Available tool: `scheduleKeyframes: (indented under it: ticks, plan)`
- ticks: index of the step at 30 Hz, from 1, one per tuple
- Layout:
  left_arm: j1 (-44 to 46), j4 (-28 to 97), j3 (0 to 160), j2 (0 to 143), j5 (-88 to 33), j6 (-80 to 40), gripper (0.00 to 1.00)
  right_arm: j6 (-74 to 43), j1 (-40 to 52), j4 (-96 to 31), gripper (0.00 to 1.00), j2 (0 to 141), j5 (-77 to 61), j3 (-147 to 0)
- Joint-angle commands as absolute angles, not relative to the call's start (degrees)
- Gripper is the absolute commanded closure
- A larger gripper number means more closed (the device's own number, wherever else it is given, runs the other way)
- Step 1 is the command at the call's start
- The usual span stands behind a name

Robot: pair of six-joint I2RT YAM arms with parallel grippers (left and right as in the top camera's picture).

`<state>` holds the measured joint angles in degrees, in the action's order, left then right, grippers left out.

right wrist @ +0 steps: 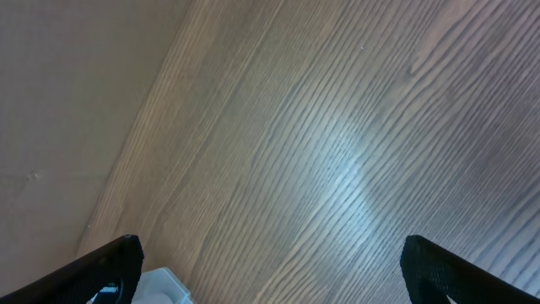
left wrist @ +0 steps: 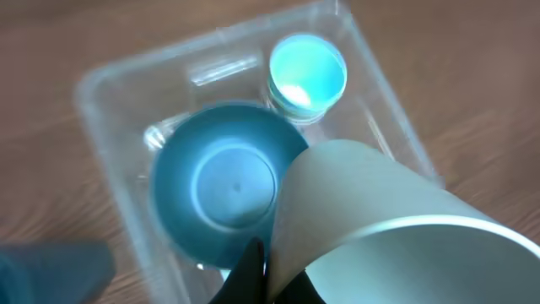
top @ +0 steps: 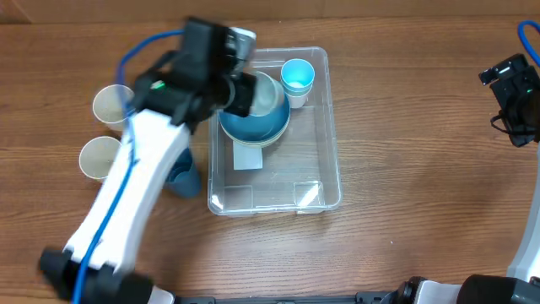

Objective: Pack container
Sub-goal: 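Lift the white cup and drop it into the cup stack at back right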

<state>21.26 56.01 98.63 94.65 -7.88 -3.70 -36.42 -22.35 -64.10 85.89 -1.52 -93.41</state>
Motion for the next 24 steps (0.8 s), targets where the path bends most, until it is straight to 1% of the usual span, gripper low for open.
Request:
scheduleKeyframes:
  ticks: [1, 4, 6, 10, 18, 19, 20, 21, 24]
  plan:
    - [22.8, 52.9, 104.5, 103.7, -6.0, 2.0, 0.96, -36.7, -22.2, -63.8, 0.0, 85.6, -1.3, -93.9]
    - [23.5, 51.1, 110.5, 109.8, -5.5, 5.3, 0.96, -36.7, -22.2, -63.8, 0.0, 85.6, -1.3, -93.9]
    - [23.7, 48.8, 112.7, 111.9, -3.1, 6.0, 0.96, -36.7, -22.2, -63.8, 0.0, 85.6, -1.3, -93.9]
    - [23.8, 43.2, 113.0, 114.1, -4.3, 5.8, 0.96, -36.7, -22.2, -63.8, 0.0, 85.6, -1.3, -93.9]
    - [24.7, 40.6, 113.0, 117.9, -4.9, 4.9, 0.95, -36.7, -22.2, -63.8, 0.0, 85.6, -1.3, -93.9]
    - [24.7, 40.4, 113.0, 118.1, -5.0, 4.6, 0.91, -36.7, -22.2, -63.8, 0.0, 85.6, -1.3, -93.9]
    - [24.8, 40.2, 113.0, 118.1, -4.8, 4.6, 0.8, -36.7, -22.2, -63.8, 0.0, 85.6, -1.3, -93.9]
    - [24.8, 40.3, 113.5, 118.1, -4.7, 4.3, 0.73, -36.7, -22.2, -63.8, 0.0, 85.6, -1.3, -93.9]
    - [24.8, 42.5, 117.1, 118.0, -4.5, 1.6, 0.32, -36.7, -22.2, -63.8, 0.0, 85.6, -1.3, -93.9]
